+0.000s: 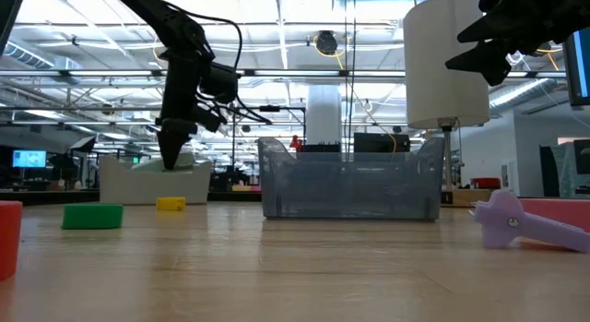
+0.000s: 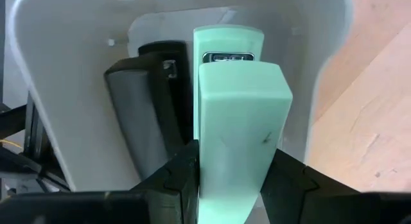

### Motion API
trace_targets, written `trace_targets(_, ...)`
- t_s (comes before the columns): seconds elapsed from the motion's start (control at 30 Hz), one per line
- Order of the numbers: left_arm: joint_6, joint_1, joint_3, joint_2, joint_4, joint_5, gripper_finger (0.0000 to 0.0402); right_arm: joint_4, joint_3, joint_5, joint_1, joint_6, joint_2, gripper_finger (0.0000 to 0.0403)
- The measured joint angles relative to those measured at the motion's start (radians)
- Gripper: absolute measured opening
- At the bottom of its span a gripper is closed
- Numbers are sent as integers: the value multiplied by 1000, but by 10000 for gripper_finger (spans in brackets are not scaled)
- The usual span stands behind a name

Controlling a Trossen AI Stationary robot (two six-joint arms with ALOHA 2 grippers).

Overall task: Pick and place Stapler, Stapler remover, tape
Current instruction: Put the light green stapler into the gray bin, then put the blue stapler into the gray bin

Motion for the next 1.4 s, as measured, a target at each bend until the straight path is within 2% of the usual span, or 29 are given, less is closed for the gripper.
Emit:
trace_targets(0.43,0,-9,0,66,-5,-6,130,0,0,0,0,25,0,242)
trace_targets(0.53,0,-9,0,66,-1,27,131,0,0,0,0,26,0,242)
trace_targets(0.83,11,-9,0,66,2,42,160,0,0,0,0,26,0,242)
trace_targets(1.07,10,-9,0,66,-3,28,162,0,0,0,0,26,0,242)
trace_targets(1.2,-7,-8,29,66,-70,-21,163,0,0,0,0,26,0,242)
trace_targets(1.4,-51,-8,151,65,-243,-44,163,0,0,0,0,26,0,242)
